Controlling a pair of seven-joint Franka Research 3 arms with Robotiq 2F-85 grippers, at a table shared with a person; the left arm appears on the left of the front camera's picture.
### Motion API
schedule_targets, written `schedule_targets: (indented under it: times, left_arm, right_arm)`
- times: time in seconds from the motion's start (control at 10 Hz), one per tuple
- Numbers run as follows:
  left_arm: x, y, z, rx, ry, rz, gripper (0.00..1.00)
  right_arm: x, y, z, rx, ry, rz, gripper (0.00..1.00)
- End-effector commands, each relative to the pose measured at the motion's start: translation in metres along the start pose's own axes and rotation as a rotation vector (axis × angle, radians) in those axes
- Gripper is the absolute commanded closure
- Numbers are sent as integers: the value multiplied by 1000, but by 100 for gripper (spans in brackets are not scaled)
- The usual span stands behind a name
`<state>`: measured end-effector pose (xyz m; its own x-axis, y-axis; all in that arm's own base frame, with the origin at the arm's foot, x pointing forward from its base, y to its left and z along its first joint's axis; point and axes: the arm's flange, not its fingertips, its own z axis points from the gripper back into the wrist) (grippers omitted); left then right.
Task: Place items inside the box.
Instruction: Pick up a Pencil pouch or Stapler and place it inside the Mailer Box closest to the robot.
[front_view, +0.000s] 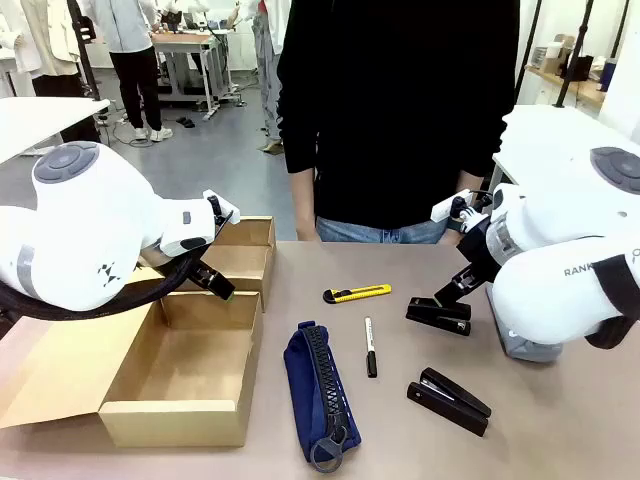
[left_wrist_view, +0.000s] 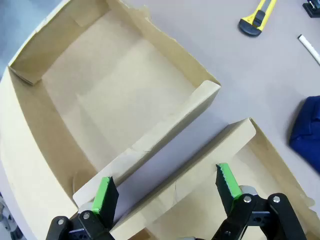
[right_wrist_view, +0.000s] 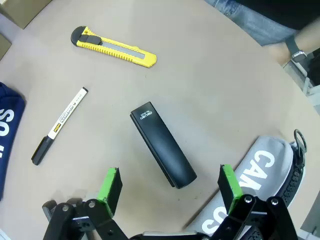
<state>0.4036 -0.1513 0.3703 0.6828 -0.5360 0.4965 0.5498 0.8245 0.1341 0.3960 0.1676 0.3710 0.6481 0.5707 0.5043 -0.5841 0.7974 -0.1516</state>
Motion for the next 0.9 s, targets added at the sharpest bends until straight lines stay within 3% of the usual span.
schedule_targets:
  times: [0.0, 0.8]
  left_arm:
    - [0, 0, 0, 0, 0, 0, 0]
    - [0, 0, 0, 0, 0, 0, 0]
  right_arm:
    - [0, 0, 0, 0, 0, 0, 0]
    - [0, 0, 0, 0, 0, 0, 0]
